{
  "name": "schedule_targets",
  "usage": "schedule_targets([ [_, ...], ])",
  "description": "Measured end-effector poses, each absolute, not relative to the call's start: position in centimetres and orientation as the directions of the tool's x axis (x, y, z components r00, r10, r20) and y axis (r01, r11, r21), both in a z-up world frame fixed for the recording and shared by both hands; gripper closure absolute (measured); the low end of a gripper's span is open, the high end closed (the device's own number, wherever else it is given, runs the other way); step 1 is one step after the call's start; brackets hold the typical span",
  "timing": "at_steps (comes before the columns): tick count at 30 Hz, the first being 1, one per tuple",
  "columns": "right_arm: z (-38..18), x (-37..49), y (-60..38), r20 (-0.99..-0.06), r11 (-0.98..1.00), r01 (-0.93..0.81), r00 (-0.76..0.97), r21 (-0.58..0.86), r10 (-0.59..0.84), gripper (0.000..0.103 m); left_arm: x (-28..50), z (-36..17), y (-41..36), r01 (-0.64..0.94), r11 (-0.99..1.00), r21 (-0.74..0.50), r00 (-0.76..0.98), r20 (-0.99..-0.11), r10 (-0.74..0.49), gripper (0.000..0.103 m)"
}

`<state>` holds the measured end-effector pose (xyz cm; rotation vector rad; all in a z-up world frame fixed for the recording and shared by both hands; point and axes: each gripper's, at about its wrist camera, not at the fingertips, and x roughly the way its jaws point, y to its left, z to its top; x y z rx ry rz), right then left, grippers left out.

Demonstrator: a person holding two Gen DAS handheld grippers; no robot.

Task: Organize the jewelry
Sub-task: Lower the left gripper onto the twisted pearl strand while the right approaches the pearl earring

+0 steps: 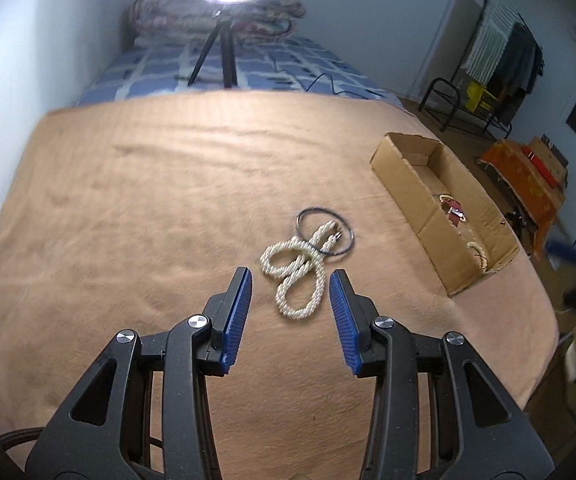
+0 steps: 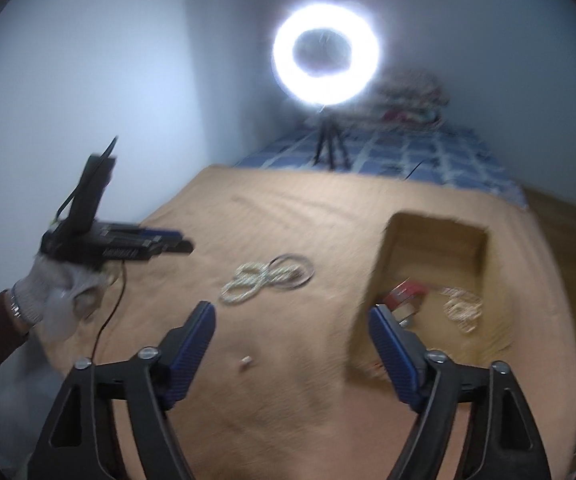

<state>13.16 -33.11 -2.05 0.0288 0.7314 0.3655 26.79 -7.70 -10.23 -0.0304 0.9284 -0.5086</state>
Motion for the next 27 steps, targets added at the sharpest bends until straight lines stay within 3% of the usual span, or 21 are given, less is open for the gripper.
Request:
schedule_targets([
  [5,-5.8,13.5,-31.0,-0.71,0.908,-0.356,0.579,0.223,0.402,0.044,27.5,-12.4,-7.9,0.402,0.875,-0.271,0.431,-0.787,-0.442,0.062],
  [11,-9.2,13.7,-29.2,-0.751,0.897,-0.365,0.511,0.252,0.419,0.055,28.3,-15.1,-9.1,0.382,0.877,-0.291,0.382,-0.815,-0.437,0.062],
  [27,-14.1,16.4,-25.8,-0.814,0.884,-0.433,0.441,0.177,0.379,0.067,30.5,-18.7,-9.4,0.307,0.882,-0.358,0.323,-0.832,-0.451,0.062],
])
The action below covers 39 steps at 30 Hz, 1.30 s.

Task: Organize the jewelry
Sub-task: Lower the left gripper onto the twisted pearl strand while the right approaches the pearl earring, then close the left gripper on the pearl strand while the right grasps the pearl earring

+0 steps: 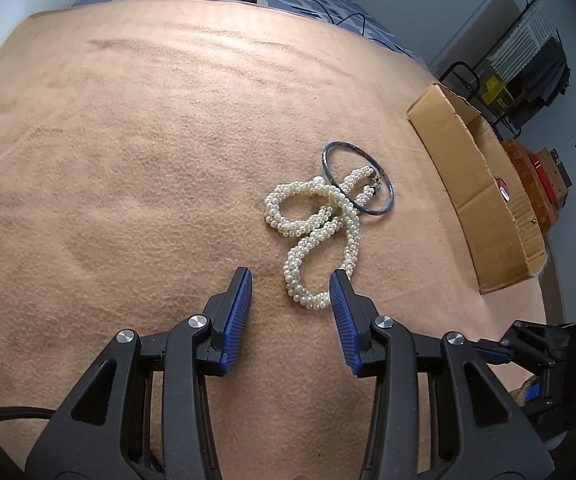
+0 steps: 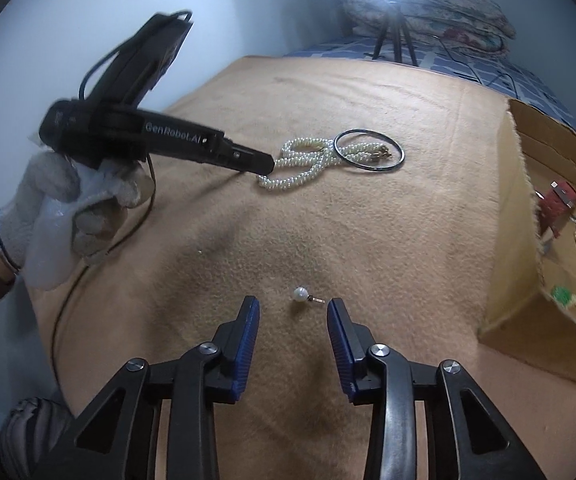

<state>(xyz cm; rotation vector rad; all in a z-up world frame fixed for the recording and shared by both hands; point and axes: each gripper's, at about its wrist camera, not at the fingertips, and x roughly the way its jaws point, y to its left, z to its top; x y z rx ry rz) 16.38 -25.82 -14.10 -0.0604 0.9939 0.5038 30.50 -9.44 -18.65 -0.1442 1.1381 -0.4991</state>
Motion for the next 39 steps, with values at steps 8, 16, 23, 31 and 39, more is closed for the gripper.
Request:
schedule_targets([
  [8,-15.1,17.4,-25.0,-0.829,0.866,-0.489,0.437,0.107,0.349,0.071,30.7,-19.0,-10.3,0.318,0.886,-0.338,0.33,-0.836,-0.438,0.063],
  [16,-15.3,17.2,-24.4,-0.833,0.837,-0.539,0.415,0.099,0.366,0.081,30.8,-19.3,-10.7,0.308,0.903,-0.299,0.352,-0.846,-0.401,0.082],
  [23,-15.2,17.1,-24.2,-0.836,0.829,-0.551,0.407,0.098,0.369,0.09,30.8,-19.3,-10.8,0.302,0.91,-0.285,0.365,-0.847,-0.386,0.094],
  [31,-15.1,16.8,-23.4,-0.843,0.812,-0.581,0.41,0.053,0.348,0.087,30.7,-19.3,-11.0,0.309,0.911,-0.272,0.374,-0.846,-0.379,0.095],
  [39,-15.2,17.5,-23.3,-0.847,0.8,-0.596,0.392,0.063,0.359,0.096,30.2,-19.1,-10.6,0.308,0.911,-0.275,0.391,-0.837,-0.384,0.097],
])
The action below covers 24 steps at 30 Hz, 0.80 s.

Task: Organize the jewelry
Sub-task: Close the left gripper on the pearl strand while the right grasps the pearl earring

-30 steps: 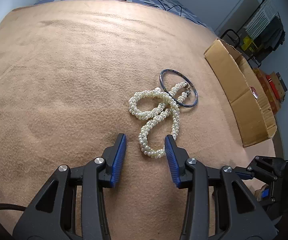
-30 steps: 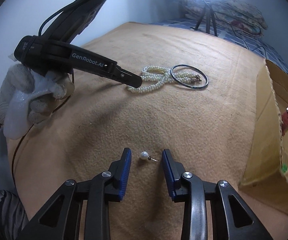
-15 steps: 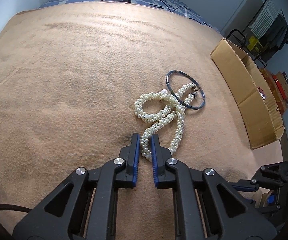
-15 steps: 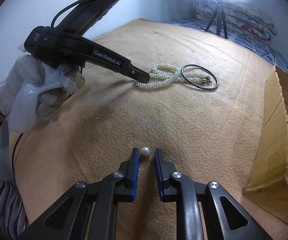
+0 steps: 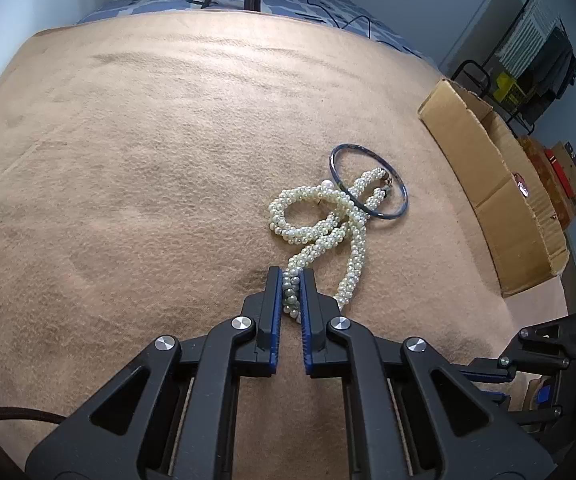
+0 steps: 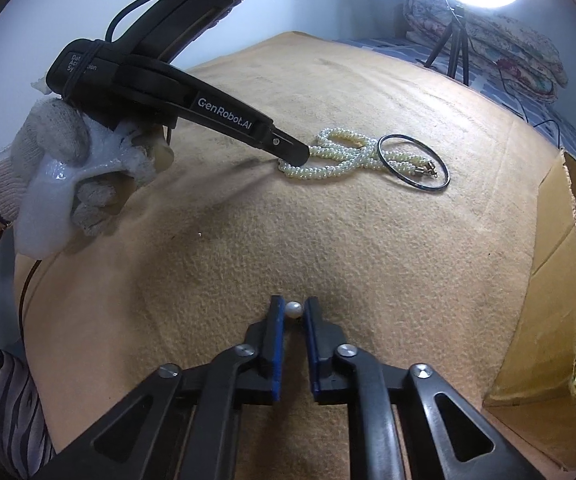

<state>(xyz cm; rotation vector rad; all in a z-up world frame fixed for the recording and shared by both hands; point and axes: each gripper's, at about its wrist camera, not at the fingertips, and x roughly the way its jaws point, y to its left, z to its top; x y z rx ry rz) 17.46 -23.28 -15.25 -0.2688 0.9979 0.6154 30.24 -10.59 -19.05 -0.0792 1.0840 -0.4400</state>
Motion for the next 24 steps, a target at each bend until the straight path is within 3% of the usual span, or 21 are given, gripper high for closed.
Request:
schedule_targets([
  [24,-12.2,15.5,-27.0,-0.785,0.86,-0.492,0.475,0.138,0.397,0.096,26.9,-11.8,-5.8,0.266,0.88,-0.394,0.503,-0.722,-0.475,0.097],
])
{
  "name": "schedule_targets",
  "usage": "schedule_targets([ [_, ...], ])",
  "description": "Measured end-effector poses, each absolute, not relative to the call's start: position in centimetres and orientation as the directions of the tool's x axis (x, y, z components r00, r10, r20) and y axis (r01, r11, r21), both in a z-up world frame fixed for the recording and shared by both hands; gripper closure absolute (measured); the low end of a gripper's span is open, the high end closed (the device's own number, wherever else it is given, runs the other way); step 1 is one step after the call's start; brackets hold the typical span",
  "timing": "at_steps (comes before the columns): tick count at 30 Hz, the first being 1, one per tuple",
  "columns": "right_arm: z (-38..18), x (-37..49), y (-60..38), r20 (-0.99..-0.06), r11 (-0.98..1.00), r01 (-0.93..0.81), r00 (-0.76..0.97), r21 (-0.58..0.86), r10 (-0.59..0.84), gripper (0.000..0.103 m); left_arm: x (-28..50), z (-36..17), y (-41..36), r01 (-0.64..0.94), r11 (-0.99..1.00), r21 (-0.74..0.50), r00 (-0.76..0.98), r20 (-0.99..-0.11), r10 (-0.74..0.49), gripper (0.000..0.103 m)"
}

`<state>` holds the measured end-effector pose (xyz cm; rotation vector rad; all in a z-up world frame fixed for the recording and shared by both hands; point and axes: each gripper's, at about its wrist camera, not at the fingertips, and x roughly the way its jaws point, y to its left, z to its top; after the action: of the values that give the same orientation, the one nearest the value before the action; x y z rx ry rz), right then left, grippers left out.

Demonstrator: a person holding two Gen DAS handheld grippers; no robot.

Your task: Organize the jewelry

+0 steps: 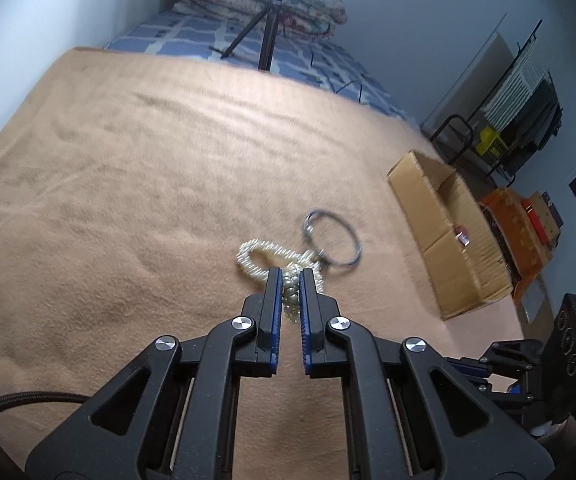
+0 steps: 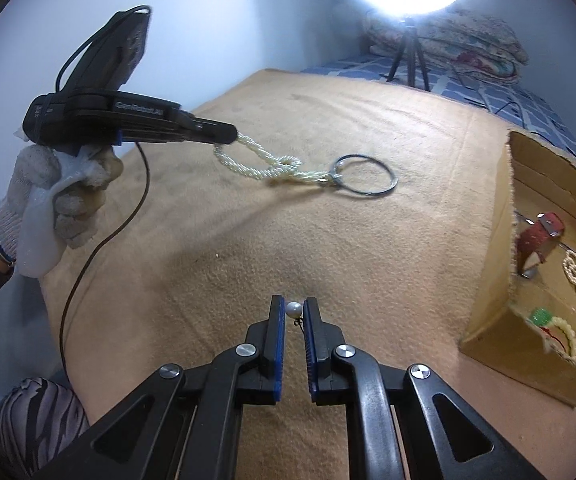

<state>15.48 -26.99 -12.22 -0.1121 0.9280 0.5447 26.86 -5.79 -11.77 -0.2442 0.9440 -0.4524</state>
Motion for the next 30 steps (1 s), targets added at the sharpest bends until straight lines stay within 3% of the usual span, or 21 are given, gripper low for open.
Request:
schedule_targets([
  [28,-7.4,11.9,-32.9,-0.694,0.909,-0.373,0.606,0.185,0.389,0.096,24.1,-0.2,-8.1,0.388,0.818,-0.423,0.584,-0.574,-0.574,0.097],
  [30,-7.2,11.7,-33.0,-0.691,0.91,-0.372,0.61,0.183,0.388,0.096,23.9,-0.2,-8.8,0.401,0.816,-0.416,0.578,-0.576,-0.577,0.103],
])
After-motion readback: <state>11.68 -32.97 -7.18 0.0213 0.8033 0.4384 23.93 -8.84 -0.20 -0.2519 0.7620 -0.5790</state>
